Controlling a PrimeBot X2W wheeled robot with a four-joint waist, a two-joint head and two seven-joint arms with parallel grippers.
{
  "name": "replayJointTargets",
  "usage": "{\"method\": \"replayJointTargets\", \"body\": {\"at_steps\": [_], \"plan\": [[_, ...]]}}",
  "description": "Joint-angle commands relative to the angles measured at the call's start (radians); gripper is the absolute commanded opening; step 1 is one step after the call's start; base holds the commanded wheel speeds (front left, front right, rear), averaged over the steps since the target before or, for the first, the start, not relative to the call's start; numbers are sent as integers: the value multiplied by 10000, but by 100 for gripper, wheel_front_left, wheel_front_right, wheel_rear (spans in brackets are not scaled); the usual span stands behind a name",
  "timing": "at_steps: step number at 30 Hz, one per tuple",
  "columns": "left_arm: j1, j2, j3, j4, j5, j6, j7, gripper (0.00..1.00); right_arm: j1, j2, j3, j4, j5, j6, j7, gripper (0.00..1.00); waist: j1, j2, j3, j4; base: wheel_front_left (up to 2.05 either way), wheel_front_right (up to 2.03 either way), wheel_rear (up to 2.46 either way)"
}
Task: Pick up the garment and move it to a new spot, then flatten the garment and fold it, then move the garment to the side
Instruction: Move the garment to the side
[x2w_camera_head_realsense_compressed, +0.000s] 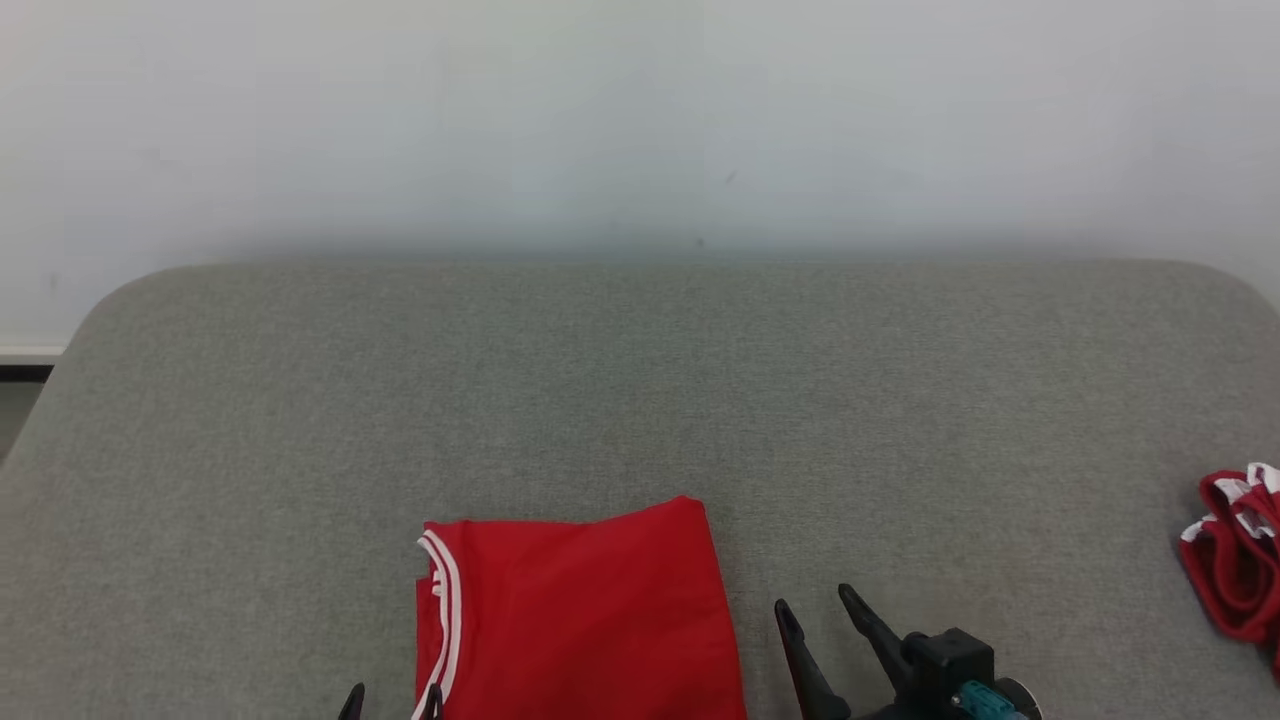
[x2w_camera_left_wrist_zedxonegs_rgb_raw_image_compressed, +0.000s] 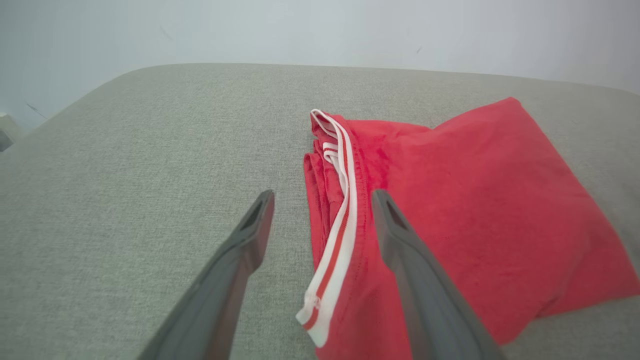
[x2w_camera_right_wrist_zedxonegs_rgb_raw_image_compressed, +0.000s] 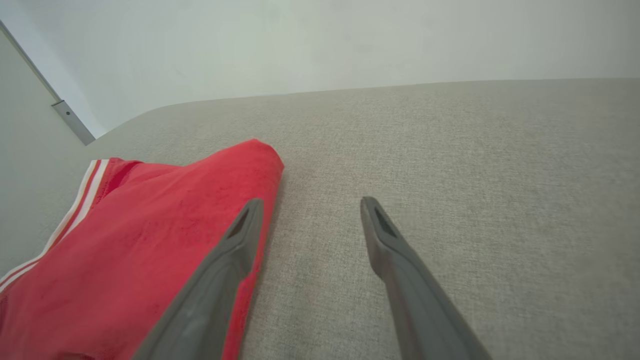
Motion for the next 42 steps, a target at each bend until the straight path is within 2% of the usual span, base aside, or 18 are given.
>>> {"method": "replayJointTargets", "body": {"at_steps": [1, 9, 13, 20, 21, 23, 29, 33, 38, 42], "plan": [[-111, -6, -65, 24, -31, -2, -27, 100, -181, 25, 138, 124, 146, -26, -37, 100, 0, 0, 286, 415, 0, 0, 0], [-373, -7, -436, 171, -140, -24, -27, 100, -934, 24, 640, 1373, 623, -26, -37, 100, 0, 0, 611, 1265, 0, 0, 0], [-317, -7, -529, 279, -104, -51, -27, 100, -1153, 18, 631, 2227, 579, -26, -39, 100, 0, 0, 410, 1652, 0, 0, 0], [21, -6, -434, 260, 94, -142, -27, 100, -1393, 30, 1144, 3504, 1305, -26, 114, 100, 0, 0, -42, 2100, 0, 0, 0], [28, -6, -396, 216, 115, -150, -27, 100, -1459, 30, 1201, 3626, 1359, -26, 96, 57, 0, 0, -53, 2110, 0, 0, 0], [101, -6, -316, 180, 133, -177, -27, 100, -1566, 26, 1295, 3832, 1486, -26, 66, 0, 0, 0, -70, 2089, 0, 0, 0], [141, -7, -140, 110, 36, -205, -27, 100, -1883, 15, 1245, 4254, 1631, -26, -20, 0, 0, 0, -95, 1739, 0, 0, 0], [75, -7, -218, 53, 1, -217, -27, 100, -2023, -9, 854, 4186, 1545, -27, -35, 0, 0, 0, -104, 1418, 0, 0, 0], [117, -7, -224, -1, -65, -162, -27, 100, -1877, 1, 275, 3818, 1268, -26, -38, 0, 0, 0, -147, 843, 0, 0, 0], [109, -7, -298, -27, -147, -126, -27, 100, -1720, 12, -297, 3496, 940, -26, -36, 0, 0, 0, -148, -66, 0, 0, 0]]}}
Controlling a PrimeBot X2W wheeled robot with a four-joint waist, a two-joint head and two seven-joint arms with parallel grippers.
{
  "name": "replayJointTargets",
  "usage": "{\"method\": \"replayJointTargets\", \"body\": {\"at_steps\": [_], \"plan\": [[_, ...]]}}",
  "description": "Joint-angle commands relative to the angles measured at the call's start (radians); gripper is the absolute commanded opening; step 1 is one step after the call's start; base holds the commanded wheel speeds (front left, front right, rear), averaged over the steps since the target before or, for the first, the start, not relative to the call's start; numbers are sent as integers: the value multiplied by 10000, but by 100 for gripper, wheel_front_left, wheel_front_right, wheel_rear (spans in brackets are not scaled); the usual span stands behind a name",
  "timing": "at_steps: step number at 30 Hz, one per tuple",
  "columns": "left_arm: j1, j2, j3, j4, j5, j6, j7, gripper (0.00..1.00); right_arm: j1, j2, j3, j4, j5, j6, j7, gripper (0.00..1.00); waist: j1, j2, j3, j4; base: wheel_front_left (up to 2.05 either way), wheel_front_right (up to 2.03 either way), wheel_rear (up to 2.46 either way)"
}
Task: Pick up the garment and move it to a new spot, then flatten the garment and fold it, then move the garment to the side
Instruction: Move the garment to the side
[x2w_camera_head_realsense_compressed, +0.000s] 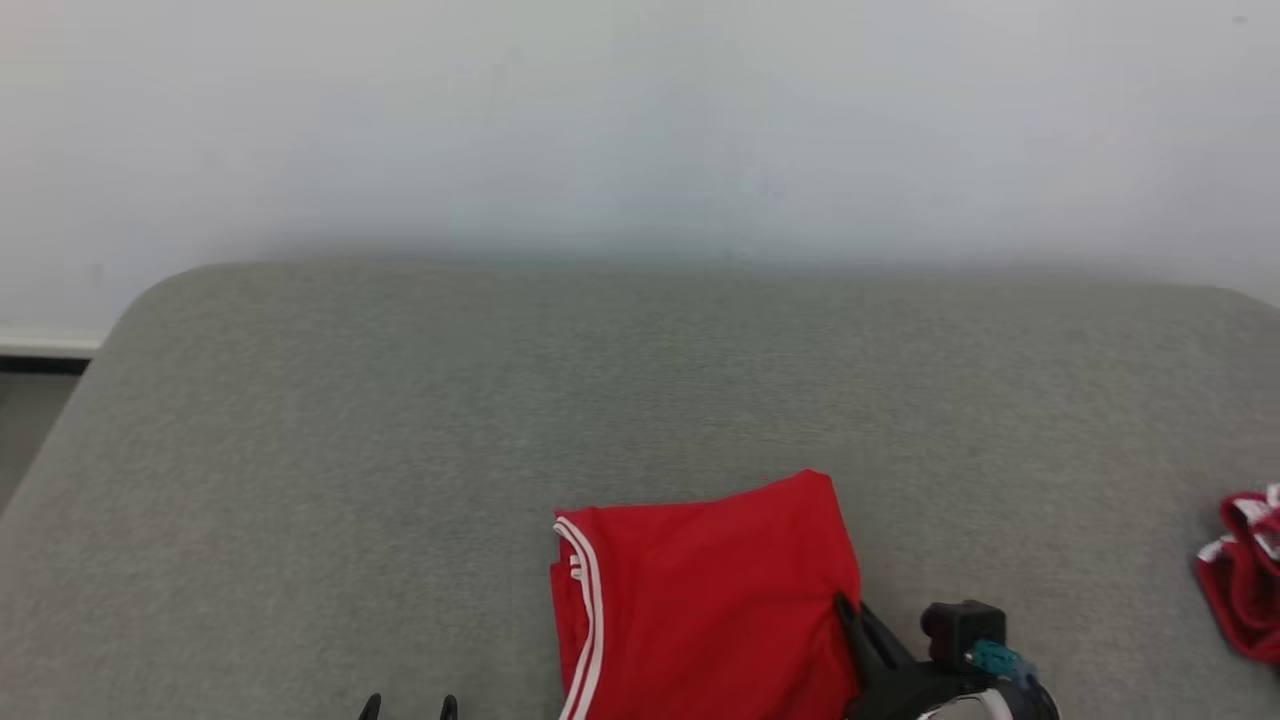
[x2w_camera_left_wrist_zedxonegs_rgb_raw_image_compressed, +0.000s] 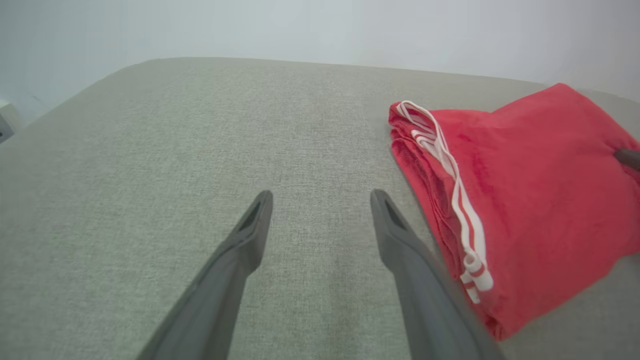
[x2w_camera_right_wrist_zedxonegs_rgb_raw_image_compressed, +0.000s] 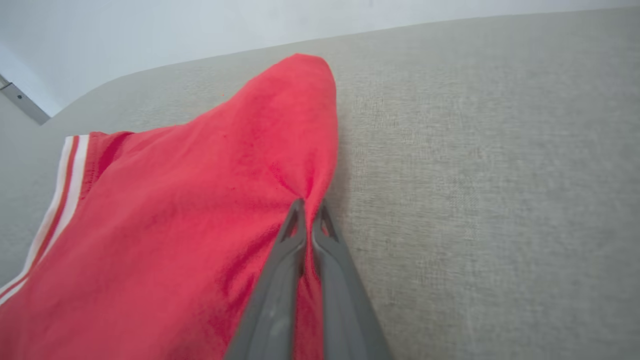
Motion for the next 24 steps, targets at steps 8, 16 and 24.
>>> {"method": "replayJointTargets", "body": {"at_steps": [8, 16, 24], "plan": [[-397, -8, -284, -93, -308, 174, -27, 100, 68, -41, -916, -325, -845, -26, -38, 0, 0, 0, 222, -2848, 0, 0, 0], [-771, -6, -527, -119, -482, 292, -27, 100, -33, -16, -1144, -613, -1043, -26, -37, 0, 0, 0, 481, -4608, 0, 0, 0], [-1096, -3, -510, -128, -449, 338, -27, 100, -216, -5, -839, -889, -800, -26, -38, 0, 0, 0, 752, -5938, 0, 0, 0]]}}
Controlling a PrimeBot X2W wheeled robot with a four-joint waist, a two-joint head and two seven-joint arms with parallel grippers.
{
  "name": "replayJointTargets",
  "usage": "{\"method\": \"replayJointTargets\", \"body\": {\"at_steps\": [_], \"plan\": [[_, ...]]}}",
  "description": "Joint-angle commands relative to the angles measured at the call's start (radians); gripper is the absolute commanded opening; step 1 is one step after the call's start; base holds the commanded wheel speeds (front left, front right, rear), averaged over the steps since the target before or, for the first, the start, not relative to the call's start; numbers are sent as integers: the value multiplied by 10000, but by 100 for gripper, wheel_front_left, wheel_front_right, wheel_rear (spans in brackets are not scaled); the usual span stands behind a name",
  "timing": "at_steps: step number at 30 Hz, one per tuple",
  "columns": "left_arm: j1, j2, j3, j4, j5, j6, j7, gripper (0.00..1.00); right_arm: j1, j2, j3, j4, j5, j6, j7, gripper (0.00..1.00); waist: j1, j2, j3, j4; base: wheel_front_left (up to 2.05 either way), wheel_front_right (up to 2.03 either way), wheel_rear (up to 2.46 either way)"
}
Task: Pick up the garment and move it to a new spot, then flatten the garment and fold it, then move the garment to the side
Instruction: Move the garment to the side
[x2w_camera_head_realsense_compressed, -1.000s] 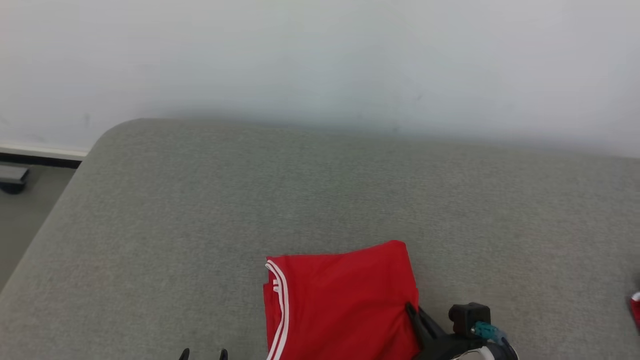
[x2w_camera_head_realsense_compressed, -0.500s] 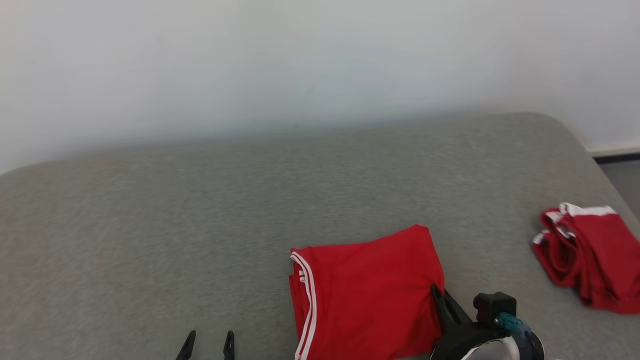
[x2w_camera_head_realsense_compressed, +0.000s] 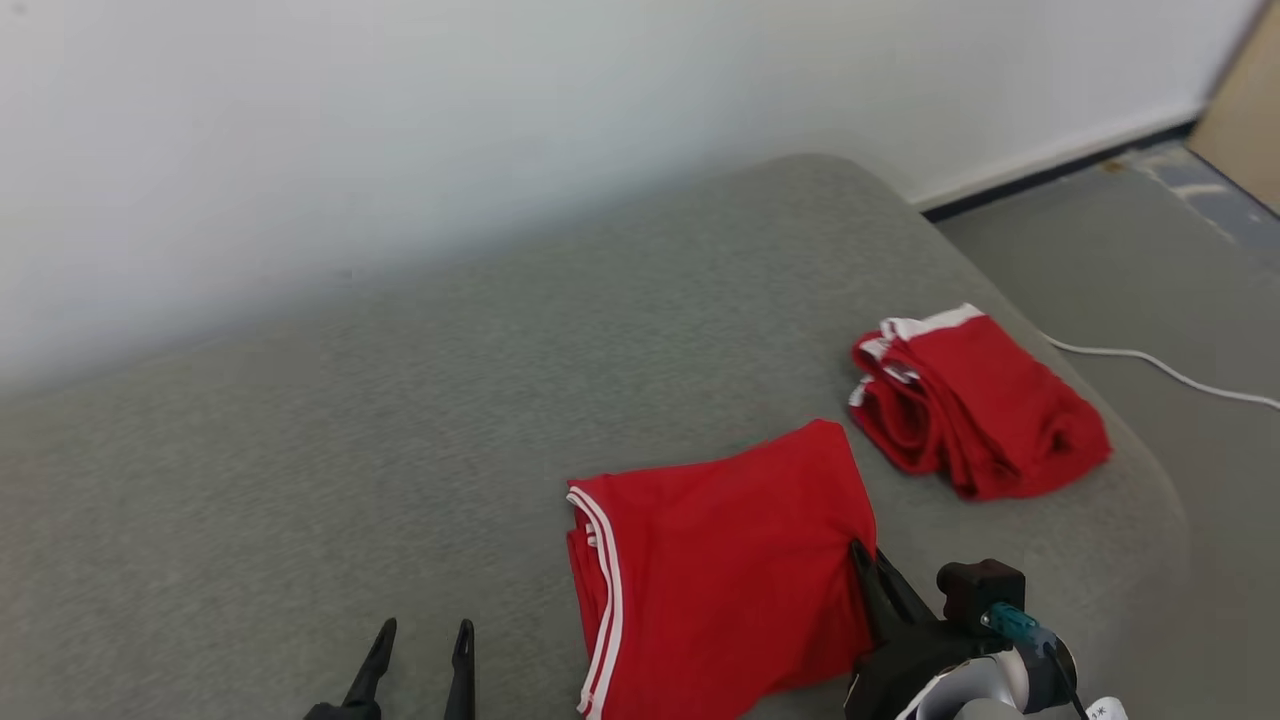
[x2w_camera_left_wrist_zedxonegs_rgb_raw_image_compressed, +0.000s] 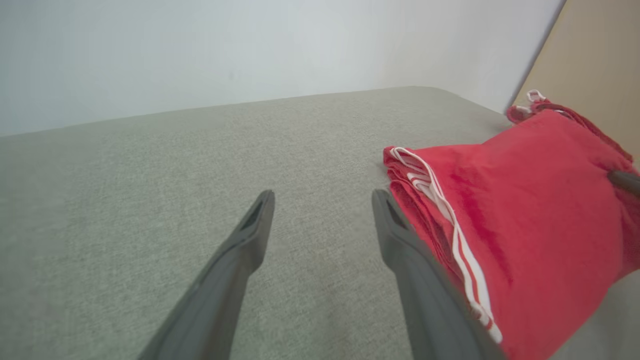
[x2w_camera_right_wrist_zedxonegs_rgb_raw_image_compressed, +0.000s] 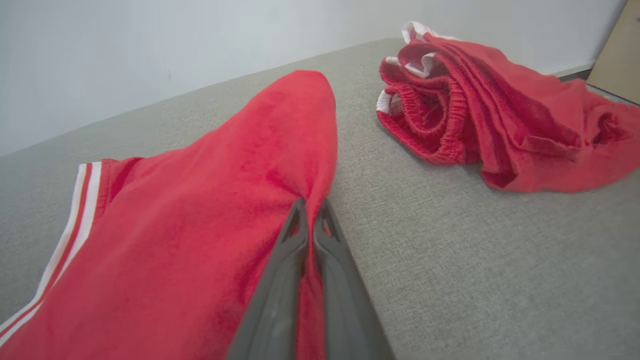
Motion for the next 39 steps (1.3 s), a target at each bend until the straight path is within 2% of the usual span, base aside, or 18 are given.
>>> {"method": "replayJointTargets", "body": {"at_steps": [1, 11, 16, 22, 25, 32, 39], "plan": [[-158, 5, -2, -18, 36, 8, -27, 100, -77, 10, 43, -90, 168, -26, -41, 0, 0, -1, 353, -1111, 0, 0, 0], [-587, 5, -238, 181, 70, -110, -27, 100, -139, 16, -166, -548, 166, -26, -41, 0, 0, -1, 636, -1326, 0, 0, 0], [-641, 8, -249, 240, 90, -142, -27, 100, -330, 19, 127, -797, 102, -26, -42, 0, 0, -1, 678, -1345, 0, 0, 0], [-396, 8, -175, 253, 102, -103, -27, 100, -1268, -17, 782, -725, -79, -26, -42, 0, 0, -1, 666, -1328, 0, 0, 0], [-256, 6, -92, 238, 138, -102, -27, 100, -2000, -274, 902, -451, -239, -26, -31, 0, 0, -1, 624, -1289, 0, 0, 0], [-156, 6, -107, 355, 290, -140, -27, 100, -3370, -996, 113, 494, -990, -26, -36, 0, 0, -1, 560, -779, 0, 0, 0], [-148, 6, -80, 468, 493, -240, -27, 100, -4309, -1891, -1485, 1732, -2152, -26, -37, 0, 0, -1, 602, -213, 0, 0, 0]]}}
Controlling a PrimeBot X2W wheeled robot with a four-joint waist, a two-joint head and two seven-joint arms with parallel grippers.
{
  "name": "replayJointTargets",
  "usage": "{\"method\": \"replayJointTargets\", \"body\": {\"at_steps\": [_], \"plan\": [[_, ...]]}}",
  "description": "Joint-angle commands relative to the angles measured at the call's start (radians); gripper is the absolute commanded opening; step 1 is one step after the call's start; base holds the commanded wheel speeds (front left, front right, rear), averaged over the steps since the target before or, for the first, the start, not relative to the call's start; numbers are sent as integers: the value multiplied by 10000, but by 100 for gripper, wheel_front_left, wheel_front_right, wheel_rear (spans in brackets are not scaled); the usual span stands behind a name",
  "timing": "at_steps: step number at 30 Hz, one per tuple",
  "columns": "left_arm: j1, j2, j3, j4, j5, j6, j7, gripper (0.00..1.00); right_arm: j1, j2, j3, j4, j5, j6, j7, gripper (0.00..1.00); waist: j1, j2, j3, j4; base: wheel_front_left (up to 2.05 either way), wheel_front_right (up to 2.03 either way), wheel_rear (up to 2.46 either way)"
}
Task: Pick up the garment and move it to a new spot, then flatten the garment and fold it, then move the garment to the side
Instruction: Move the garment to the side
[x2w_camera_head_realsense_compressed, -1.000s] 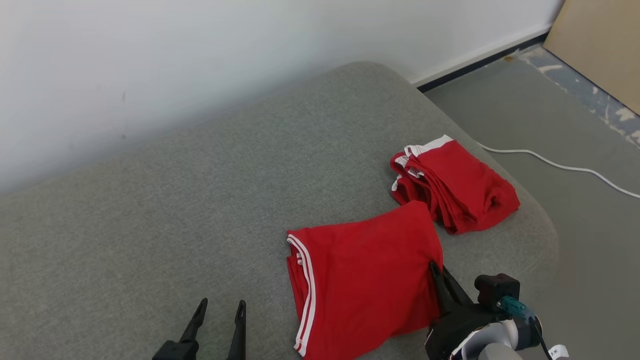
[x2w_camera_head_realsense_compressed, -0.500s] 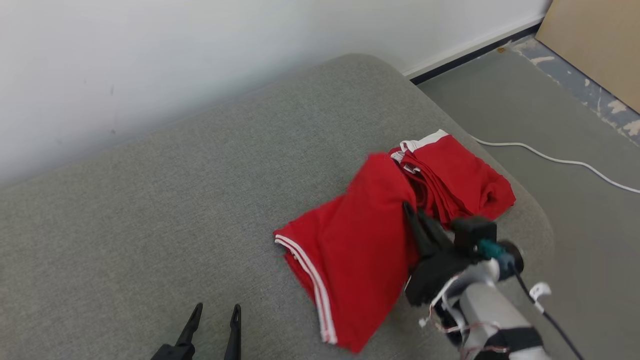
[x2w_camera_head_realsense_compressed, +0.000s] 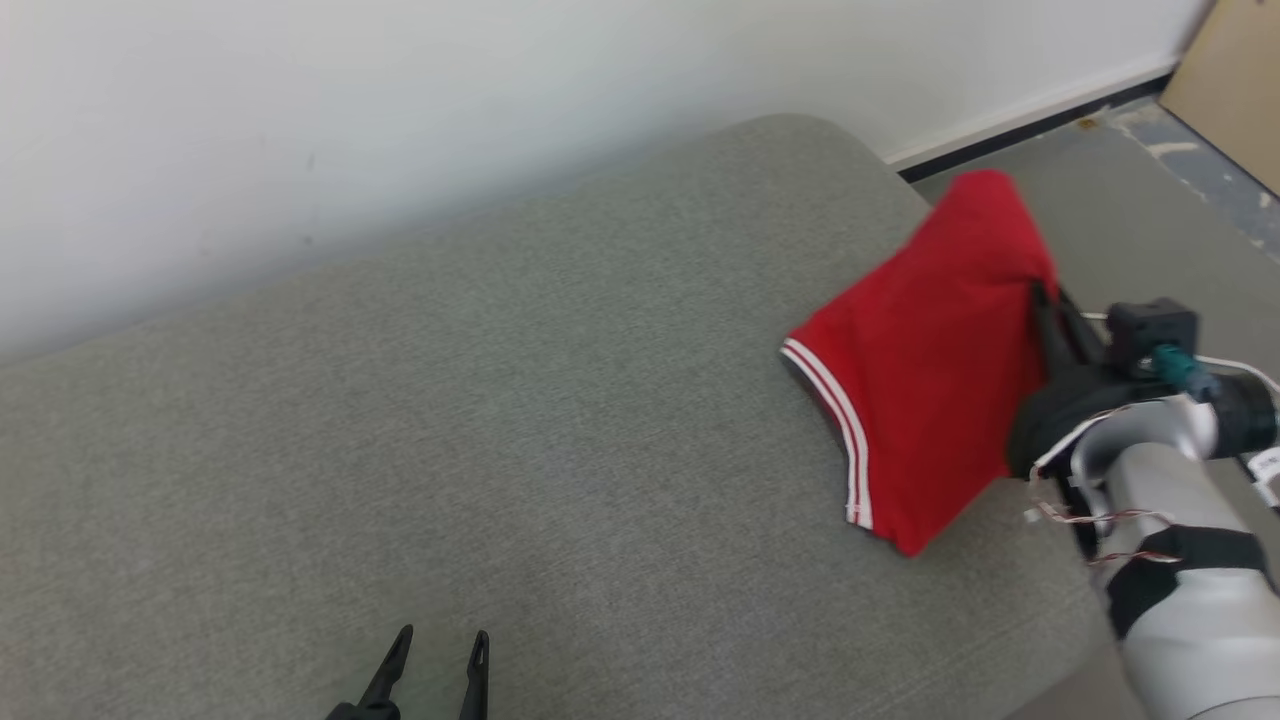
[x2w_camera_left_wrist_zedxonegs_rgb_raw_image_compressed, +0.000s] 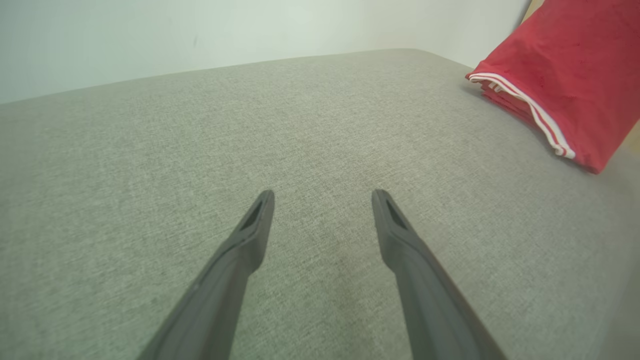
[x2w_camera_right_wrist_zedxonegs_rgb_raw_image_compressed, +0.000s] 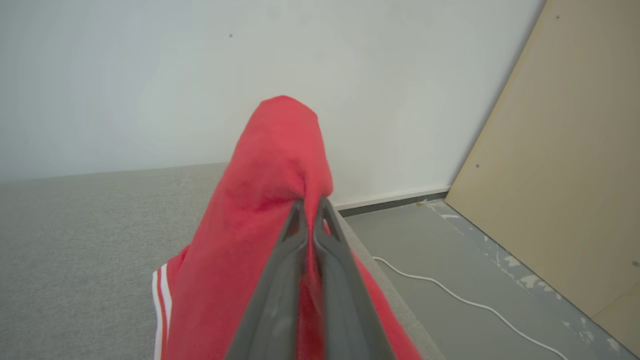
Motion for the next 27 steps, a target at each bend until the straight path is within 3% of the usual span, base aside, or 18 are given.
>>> {"method": "replayJointTargets", "body": {"at_steps": [1, 6, 7, 8, 9, 13, 16, 21, 27], "plan": [[-3, 8, 13, 12, 62, -31, -27, 100, -209, -221, -382, 214, -293, -26, -38, 0, -1, -1, 33, 308, 0, 0, 0], [-212, 8, 22, 3, 339, -86, -27, 100, -451, -877, -2005, 784, -1560, -26, -36, 0, -1, -1, 185, 727, 0, 0, 0], [-227, 8, 48, 15, 354, -83, -27, 100, -433, -924, -2390, 824, -1805, -26, -36, 5, -1, -1, 208, 784, 0, 0, 0], [-225, 8, 66, 18, 352, -76, -27, 100, -399, -947, -2788, 766, -2036, -26, -38, 44, -1, -1, 228, 835, 0, 0, 0], [-214, 7, 71, 16, 335, -64, -27, 100, -359, -947, -3183, 640, -2257, -26, -38, 100, -1, -1, 249, 879, 0, 0, 0], [-164, 8, 111, -2, 319, -8, -27, 100, 43, -511, -4416, -1, -3109, -26, -35, 100, -1, -1, 288, 1006, 0, 0, 0], [-167, 8, 199, -37, 349, 7, -27, 100, 266, 6, -4669, -717, -3432, -26, -37, 100, -1, -1, 294, 1077, 0, 0, 0], [-224, 8, 311, -59, 384, 42, -27, 100, 824, 777, -4211, -1625, -3286, -26, -37, 100, -1, -1, 227, 1199, 0, 0, 0], [-62, 7, 594, -141, 335, 135, -27, 100, 1830, 1575, -2636, -2793, -2196, -26, -38, 100, -1, -1, 30, 1467, 0, 0, 0]]}}
